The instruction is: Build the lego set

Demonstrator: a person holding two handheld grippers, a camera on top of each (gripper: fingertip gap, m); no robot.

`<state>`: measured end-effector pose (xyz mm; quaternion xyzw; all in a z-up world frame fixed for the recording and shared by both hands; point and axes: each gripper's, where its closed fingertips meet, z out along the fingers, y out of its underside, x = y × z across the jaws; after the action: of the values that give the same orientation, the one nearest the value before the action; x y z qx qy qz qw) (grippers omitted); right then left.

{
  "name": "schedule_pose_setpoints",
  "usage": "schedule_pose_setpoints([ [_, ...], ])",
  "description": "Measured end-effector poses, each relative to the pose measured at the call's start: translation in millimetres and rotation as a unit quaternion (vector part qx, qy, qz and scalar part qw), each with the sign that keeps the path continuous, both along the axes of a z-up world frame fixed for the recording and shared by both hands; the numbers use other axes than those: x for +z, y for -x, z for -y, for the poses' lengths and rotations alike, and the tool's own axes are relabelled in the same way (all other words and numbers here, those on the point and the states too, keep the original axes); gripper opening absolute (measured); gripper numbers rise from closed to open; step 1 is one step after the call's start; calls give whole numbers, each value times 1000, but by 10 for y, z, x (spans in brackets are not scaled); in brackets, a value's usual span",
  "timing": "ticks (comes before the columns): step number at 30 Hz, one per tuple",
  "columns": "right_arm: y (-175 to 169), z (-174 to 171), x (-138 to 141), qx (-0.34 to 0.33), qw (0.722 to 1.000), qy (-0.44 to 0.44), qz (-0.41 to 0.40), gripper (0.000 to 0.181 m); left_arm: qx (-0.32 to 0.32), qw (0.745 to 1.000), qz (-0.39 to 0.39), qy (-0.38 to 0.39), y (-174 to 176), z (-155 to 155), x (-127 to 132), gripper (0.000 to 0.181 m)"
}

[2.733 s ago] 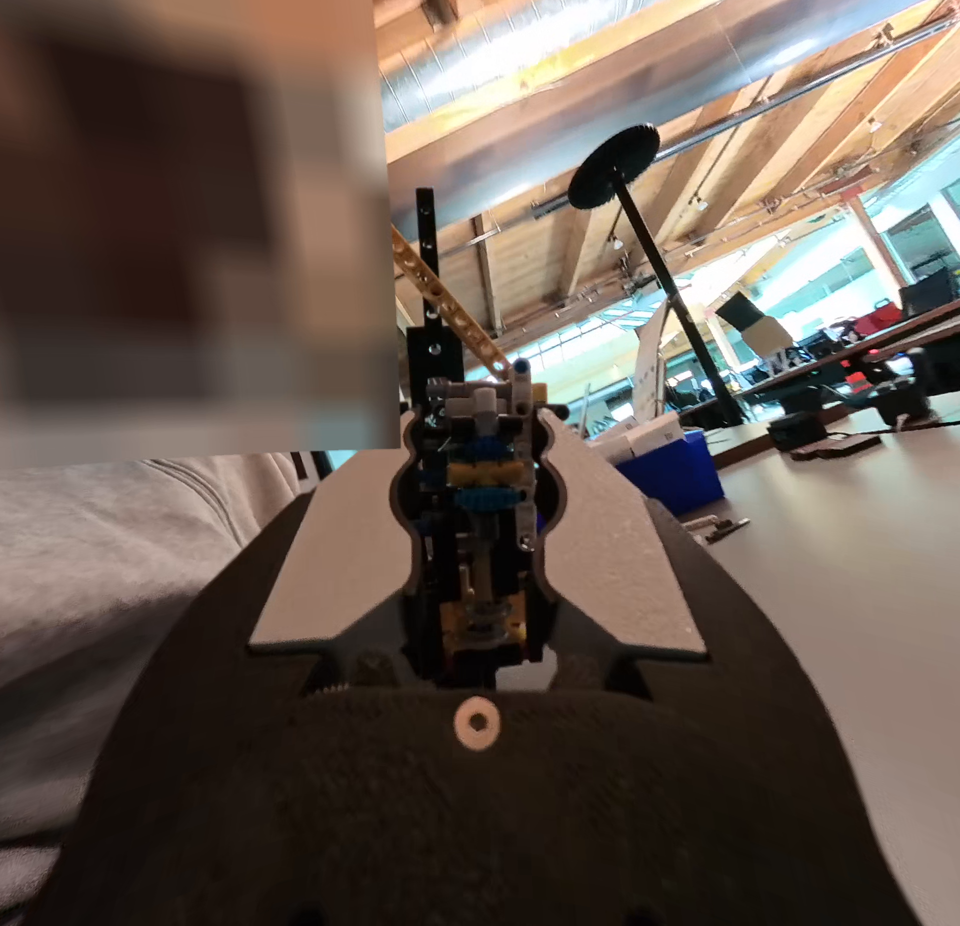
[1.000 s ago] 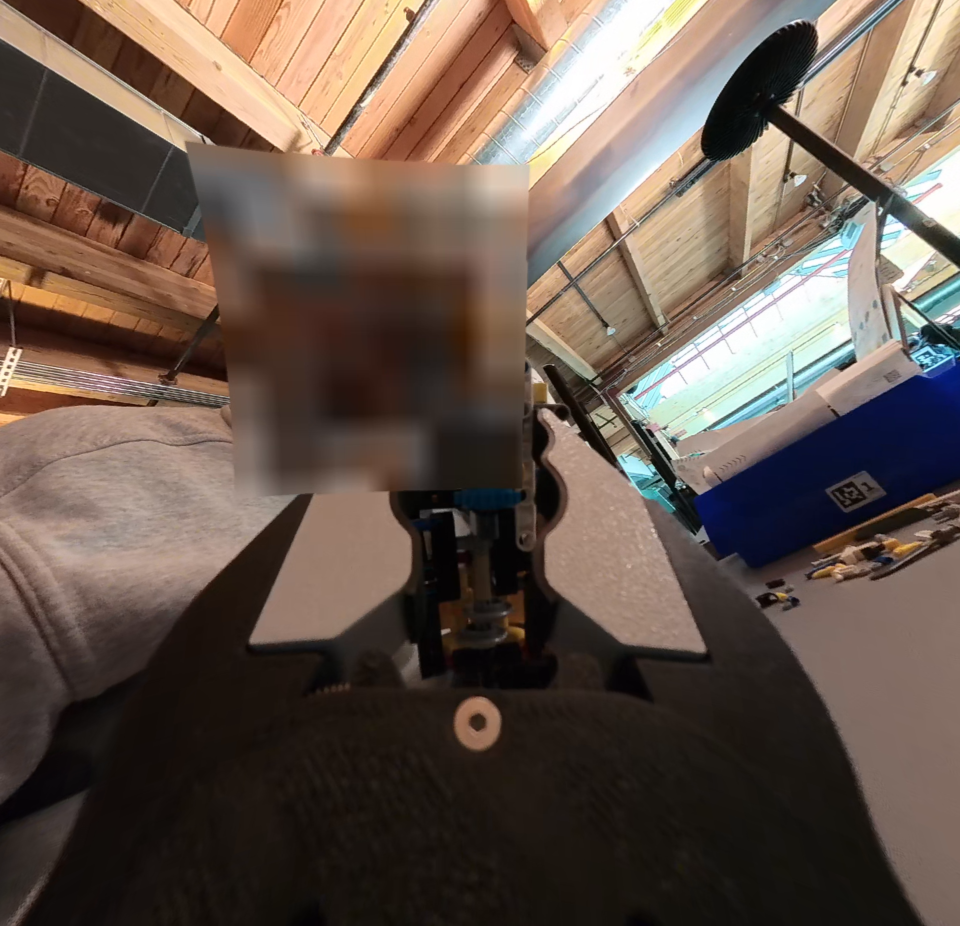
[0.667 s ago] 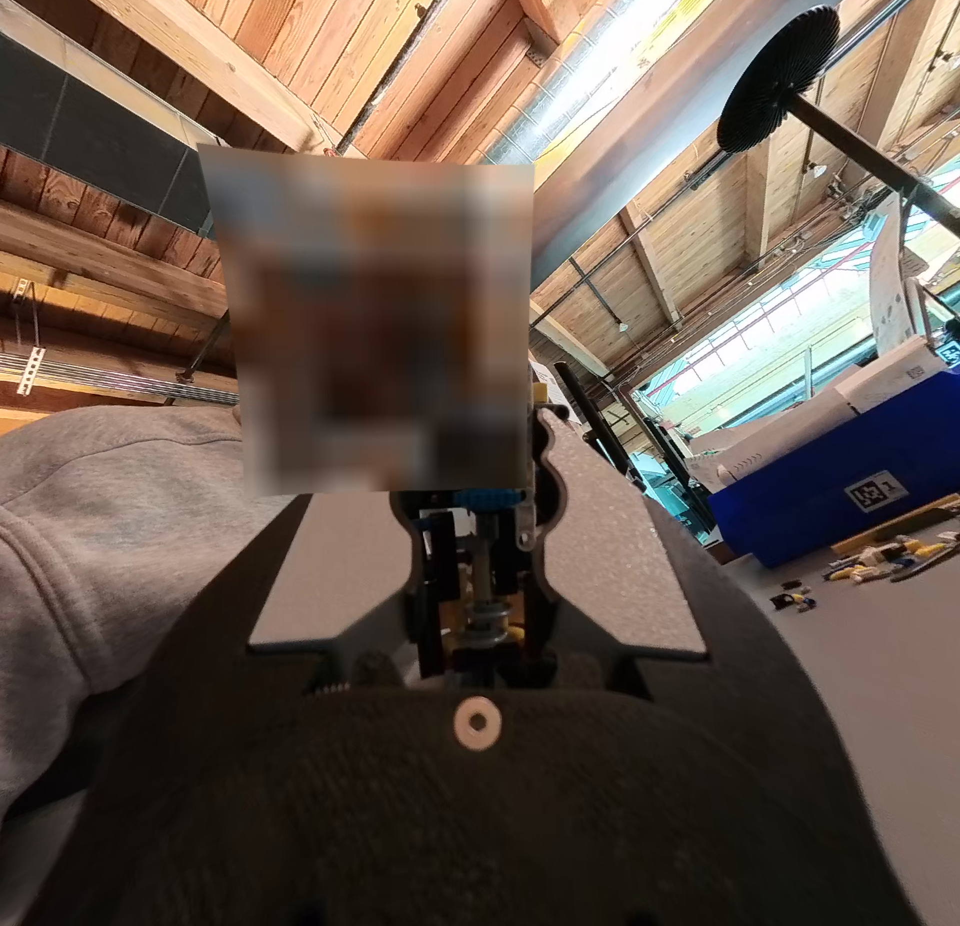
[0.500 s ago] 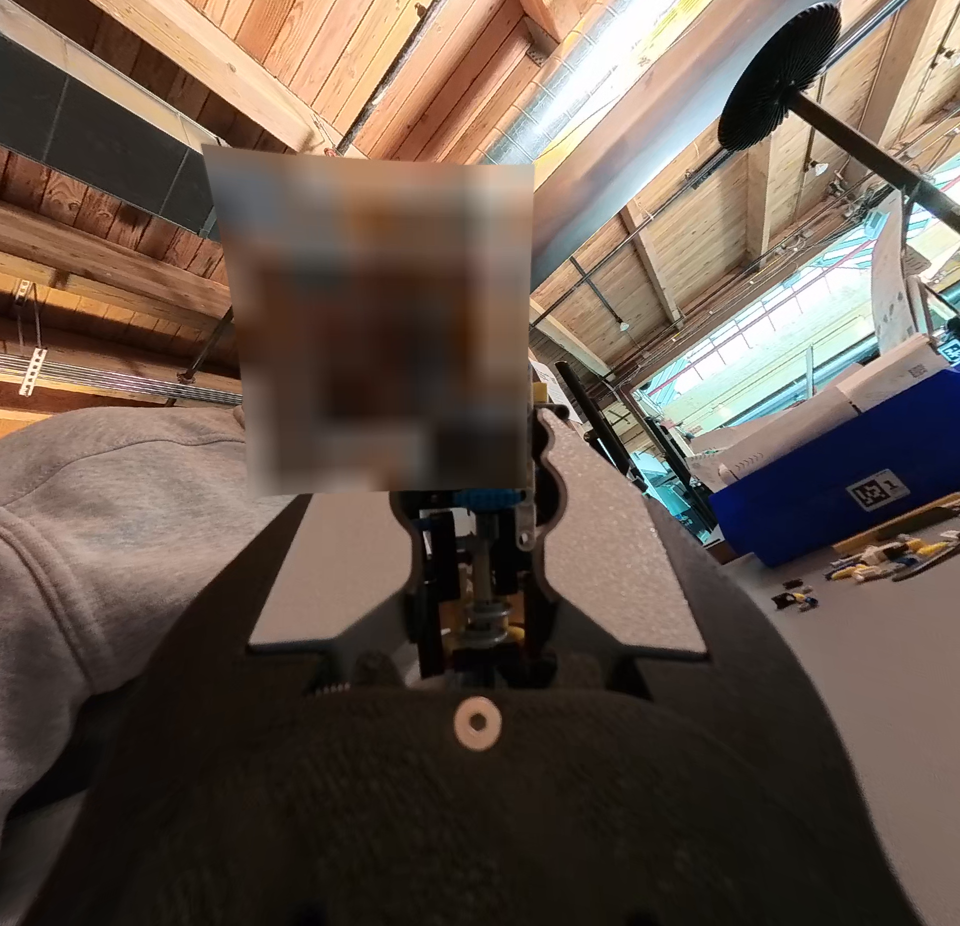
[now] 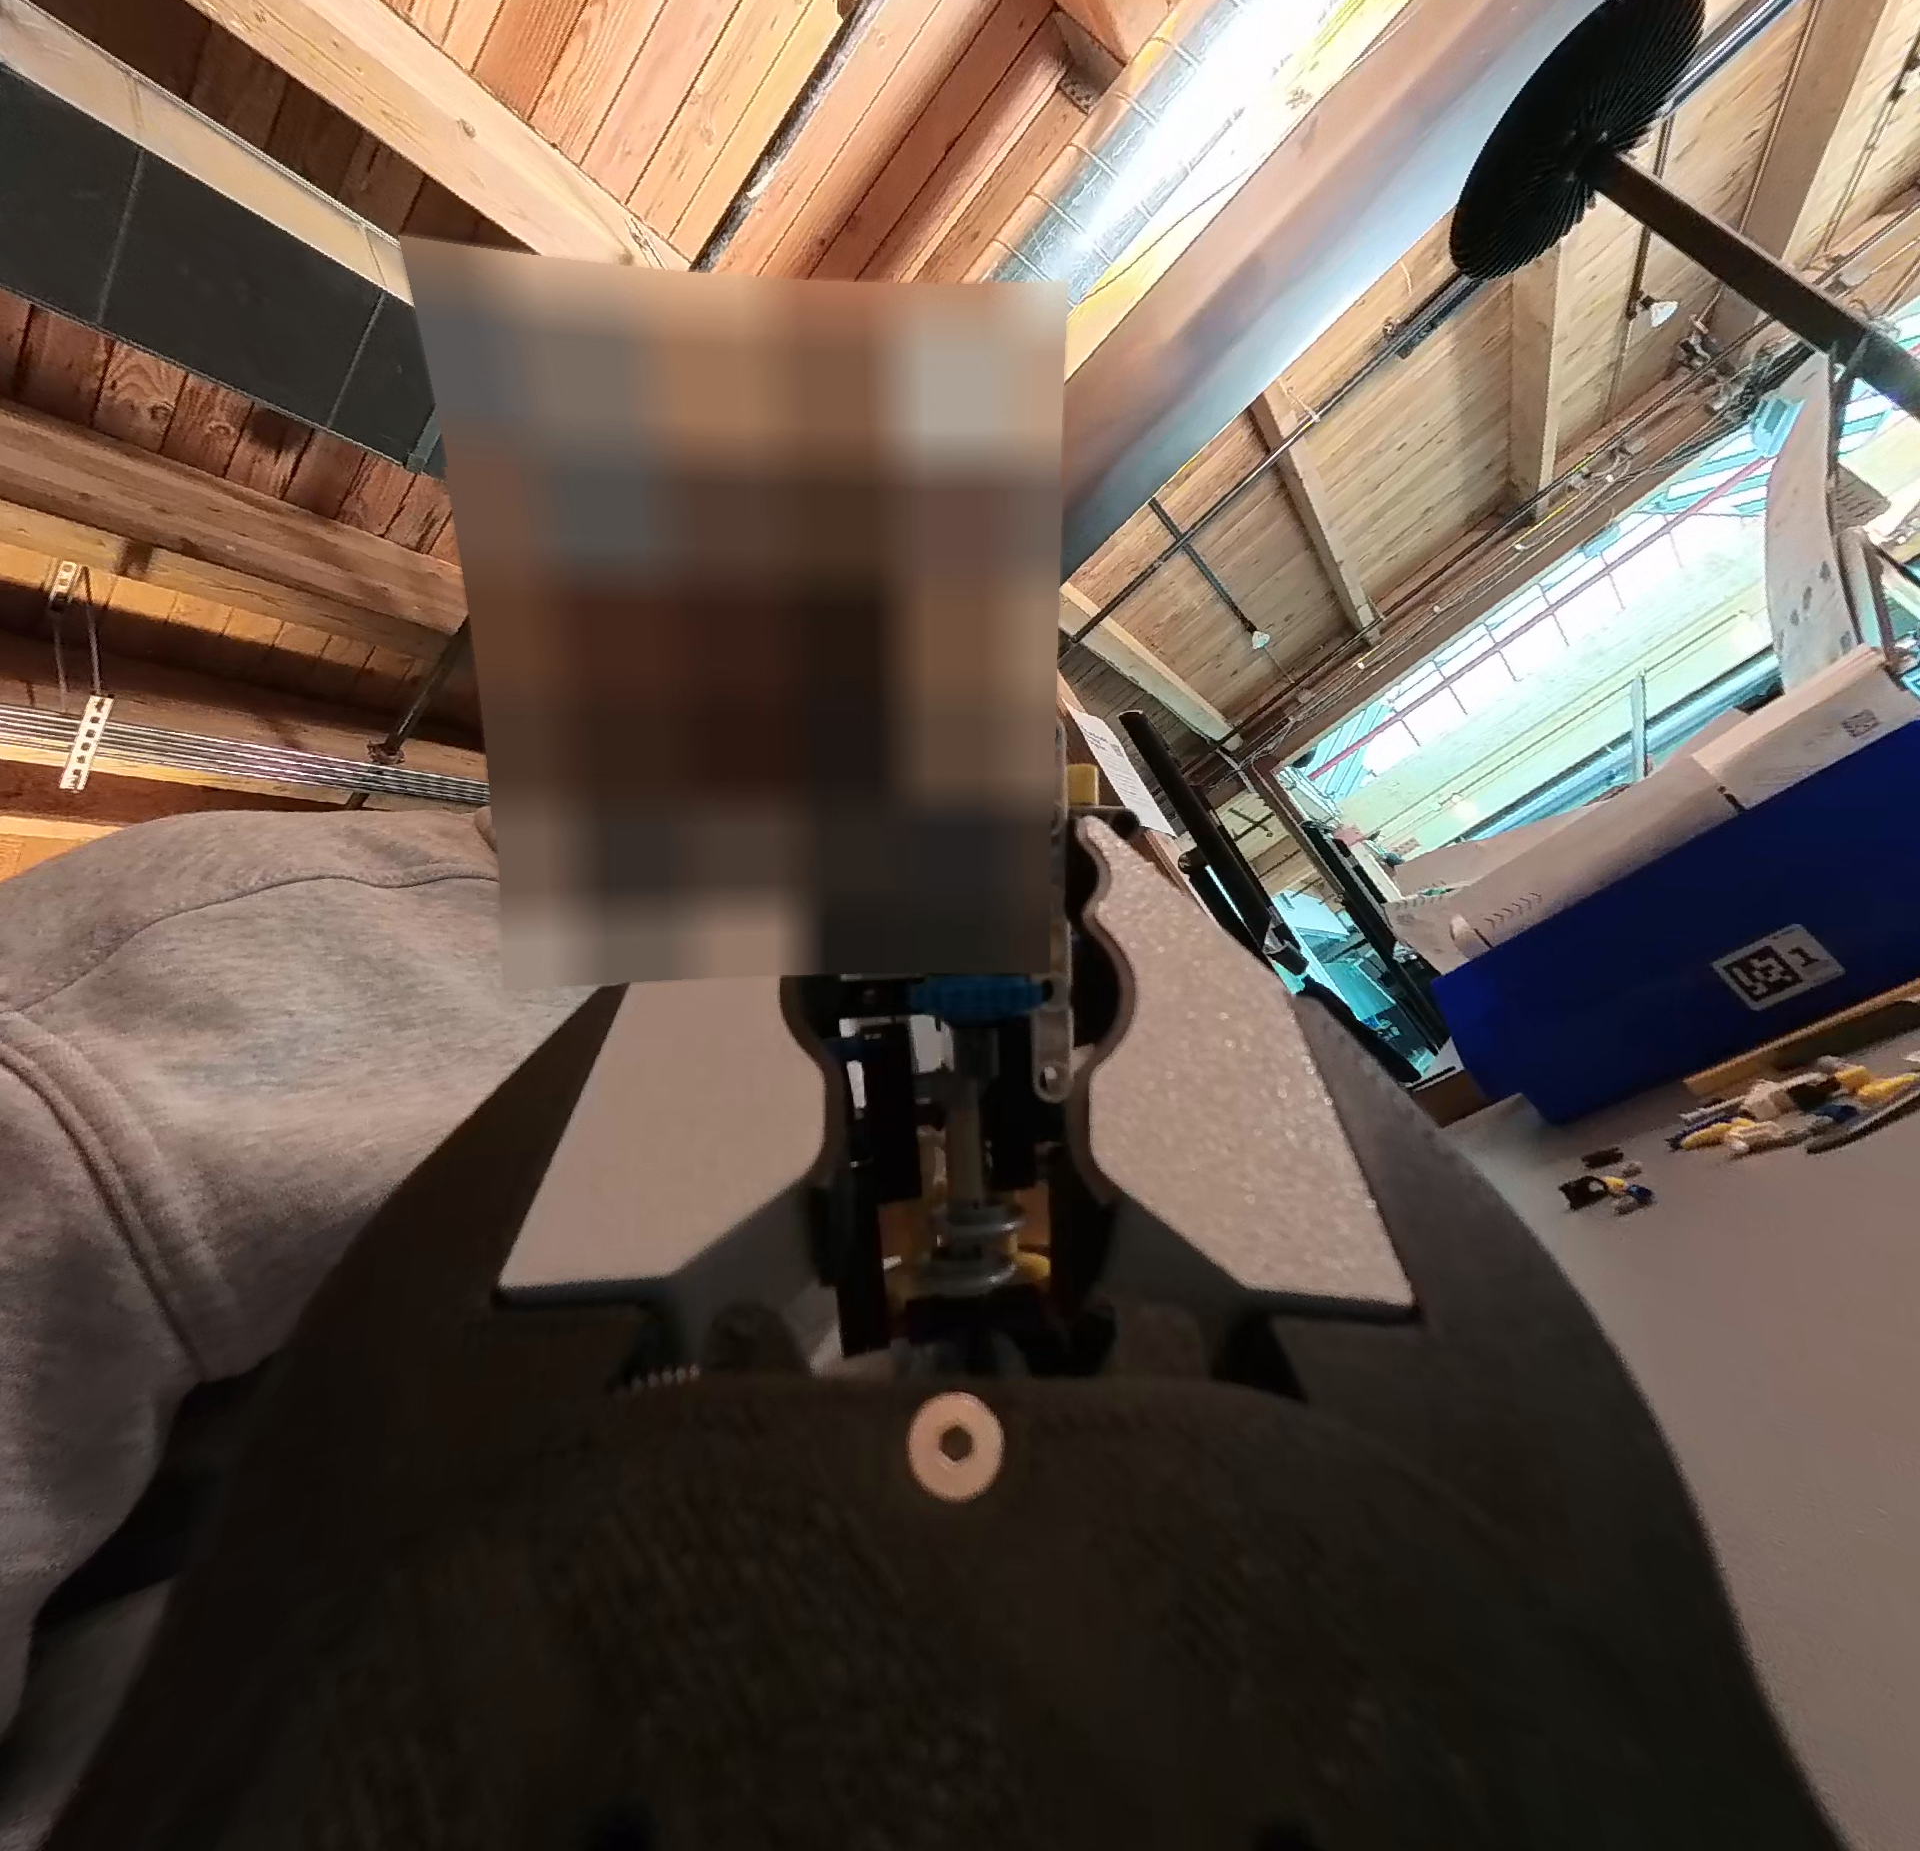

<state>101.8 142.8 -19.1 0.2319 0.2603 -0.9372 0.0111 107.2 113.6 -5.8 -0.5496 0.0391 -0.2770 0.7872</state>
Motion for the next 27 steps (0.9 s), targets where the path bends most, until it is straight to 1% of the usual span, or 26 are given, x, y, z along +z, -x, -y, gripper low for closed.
schedule_pose_setpoints([
  [12, -5, 6, 2, 3, 1000, 0, -1, 39, 1, 1000, -1, 0, 8, -1, -4, 40],
  [27, 2, -4, -2, 3, 1000, 1, 0, 38, 1, 1000, -1, 0, 13, -1, -7, 40],
])
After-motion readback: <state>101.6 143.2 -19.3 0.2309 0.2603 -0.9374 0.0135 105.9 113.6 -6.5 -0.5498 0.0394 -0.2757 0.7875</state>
